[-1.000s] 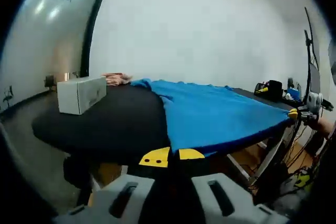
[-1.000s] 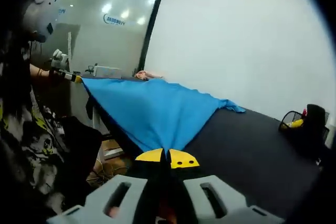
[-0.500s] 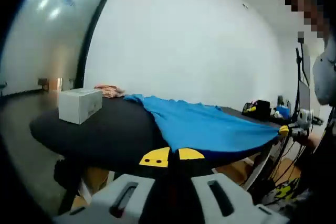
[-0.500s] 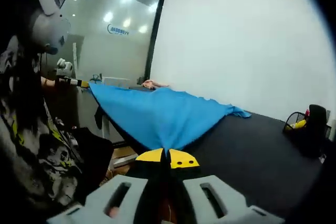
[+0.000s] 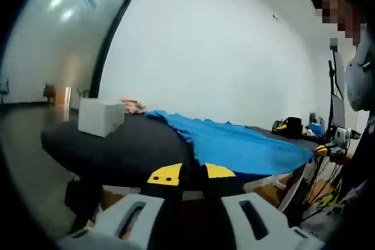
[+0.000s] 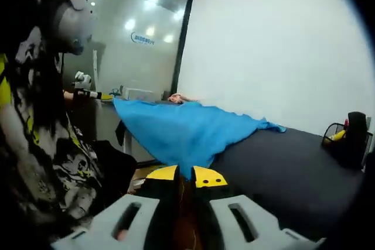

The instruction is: Spread out the cloth and fold it

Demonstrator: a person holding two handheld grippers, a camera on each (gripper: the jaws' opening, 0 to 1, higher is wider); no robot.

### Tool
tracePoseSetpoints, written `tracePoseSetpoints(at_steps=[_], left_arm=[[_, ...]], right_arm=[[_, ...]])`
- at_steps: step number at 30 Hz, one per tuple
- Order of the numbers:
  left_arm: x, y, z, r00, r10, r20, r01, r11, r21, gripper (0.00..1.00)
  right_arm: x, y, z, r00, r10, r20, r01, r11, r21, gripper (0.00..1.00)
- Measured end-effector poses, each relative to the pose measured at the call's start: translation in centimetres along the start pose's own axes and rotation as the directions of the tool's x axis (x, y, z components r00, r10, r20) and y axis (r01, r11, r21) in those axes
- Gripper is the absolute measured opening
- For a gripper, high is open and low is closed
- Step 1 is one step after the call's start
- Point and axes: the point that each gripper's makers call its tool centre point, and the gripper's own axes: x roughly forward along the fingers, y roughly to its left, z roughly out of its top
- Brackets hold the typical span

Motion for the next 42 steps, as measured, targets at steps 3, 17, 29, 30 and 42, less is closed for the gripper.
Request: tracePoseSetpoints(at_steps=[3, 17, 29, 30, 42], left_arm=[[-0.5, 3.6, 3.7, 0.990, 0.097, 0.106, -0.096, 0.995, -0.013, 0.15], [10.9, 0.7, 9.2, 0.981, -0.045, 0.187, 0.050, 0.999, -0.020, 0.35], [31.2, 7.5, 4.8, 0.989, 0.147, -0.011, -0.147, 0.977, -0.152, 0.25], [32.6, 8.1, 3.7, 0.985, 0.167, -0.051, -0.174, 0.968, -0.179, 0.26], [44.6, 14.9, -2.7, 0.915, 0.316, -0.250, -0.388, 0.857, -0.338, 0.26]], right_arm=[[-1.0, -2.4, 2.3, 0.994, -0.074, 0.082, 0.072, 0.997, 0.031, 0.09], [-2.0, -12.6, 5.8, 0.928, -0.333, 0.169, 0.311, 0.939, 0.144, 0.12], [15.1, -29.5, 3.9, 0.863, -0.505, 0.007, 0.501, 0.859, 0.109, 0.23], [16.4, -30.7, 2.7, 0.856, -0.517, -0.030, 0.517, 0.850, 0.100, 0.23], [24.3, -39.9, -2.9, 0.771, -0.623, -0.132, 0.627, 0.706, 0.329, 0.19]])
